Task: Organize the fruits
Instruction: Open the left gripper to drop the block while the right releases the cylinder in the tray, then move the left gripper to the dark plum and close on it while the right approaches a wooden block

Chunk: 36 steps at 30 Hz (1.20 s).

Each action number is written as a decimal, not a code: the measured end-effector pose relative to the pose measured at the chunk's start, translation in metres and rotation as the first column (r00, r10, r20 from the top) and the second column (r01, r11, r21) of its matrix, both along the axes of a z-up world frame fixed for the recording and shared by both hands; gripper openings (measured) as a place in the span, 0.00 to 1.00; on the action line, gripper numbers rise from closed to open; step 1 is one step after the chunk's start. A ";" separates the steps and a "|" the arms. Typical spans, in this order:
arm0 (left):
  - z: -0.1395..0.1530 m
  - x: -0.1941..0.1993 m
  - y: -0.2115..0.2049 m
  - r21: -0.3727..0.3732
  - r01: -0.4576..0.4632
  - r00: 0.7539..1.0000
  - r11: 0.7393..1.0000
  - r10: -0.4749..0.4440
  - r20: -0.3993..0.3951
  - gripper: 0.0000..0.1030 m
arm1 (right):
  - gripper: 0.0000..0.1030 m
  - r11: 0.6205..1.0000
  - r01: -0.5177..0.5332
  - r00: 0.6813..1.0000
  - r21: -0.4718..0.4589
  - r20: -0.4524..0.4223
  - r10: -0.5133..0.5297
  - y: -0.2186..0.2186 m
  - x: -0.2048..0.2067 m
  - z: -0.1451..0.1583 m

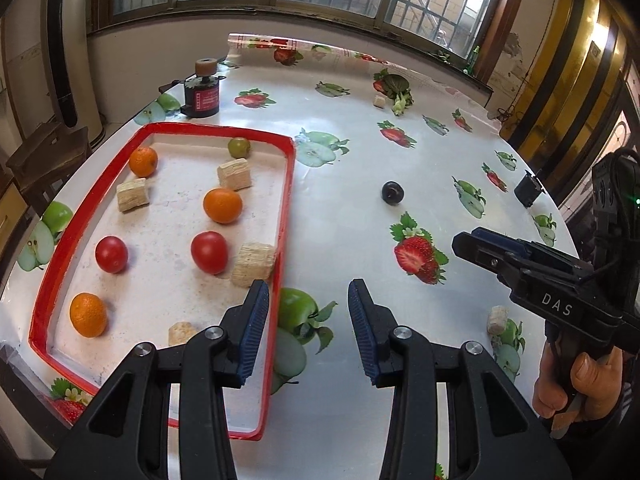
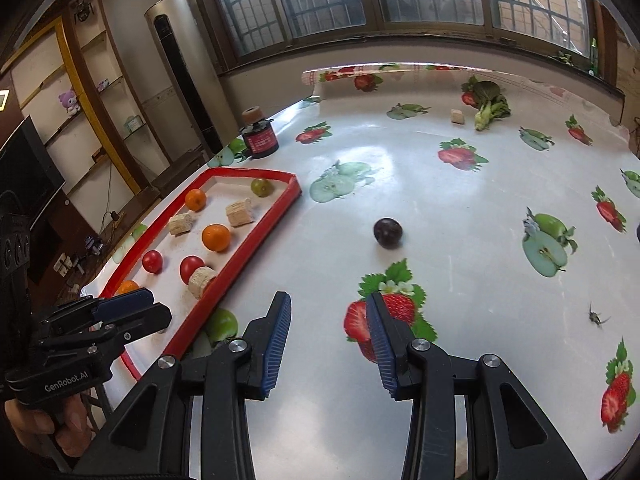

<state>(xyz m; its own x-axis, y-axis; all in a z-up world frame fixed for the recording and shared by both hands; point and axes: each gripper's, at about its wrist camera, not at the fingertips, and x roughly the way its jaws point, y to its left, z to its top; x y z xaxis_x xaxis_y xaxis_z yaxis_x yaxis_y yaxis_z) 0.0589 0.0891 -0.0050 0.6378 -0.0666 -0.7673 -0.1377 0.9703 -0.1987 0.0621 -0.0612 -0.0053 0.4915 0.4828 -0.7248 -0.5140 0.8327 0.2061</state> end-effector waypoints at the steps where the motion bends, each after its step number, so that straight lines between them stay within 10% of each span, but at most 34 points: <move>1: 0.001 0.002 -0.003 0.002 0.008 1.000 1.000 -0.008 0.002 0.38 | 0.40 1.000 0.010 1.000 0.000 0.000 -0.010 -0.006 -0.001 0.000; 9: 0.006 0.017 -0.028 0.015 0.059 0.998 0.998 -0.059 0.004 0.38 | 0.42 0.997 0.079 0.997 -0.003 0.005 -0.079 -0.051 -0.014 0.002; 13: 0.006 0.022 -0.036 0.013 0.069 0.998 0.998 -0.069 0.008 0.55 | 0.43 0.994 0.108 0.994 -0.004 0.009 -0.108 -0.071 -0.020 0.002; 36: -0.002 0.078 -0.072 0.009 0.138 0.990 0.990 -0.138 -0.023 0.55 | 0.56 0.985 0.133 0.991 -0.109 -0.009 -0.135 -0.099 -0.046 -0.025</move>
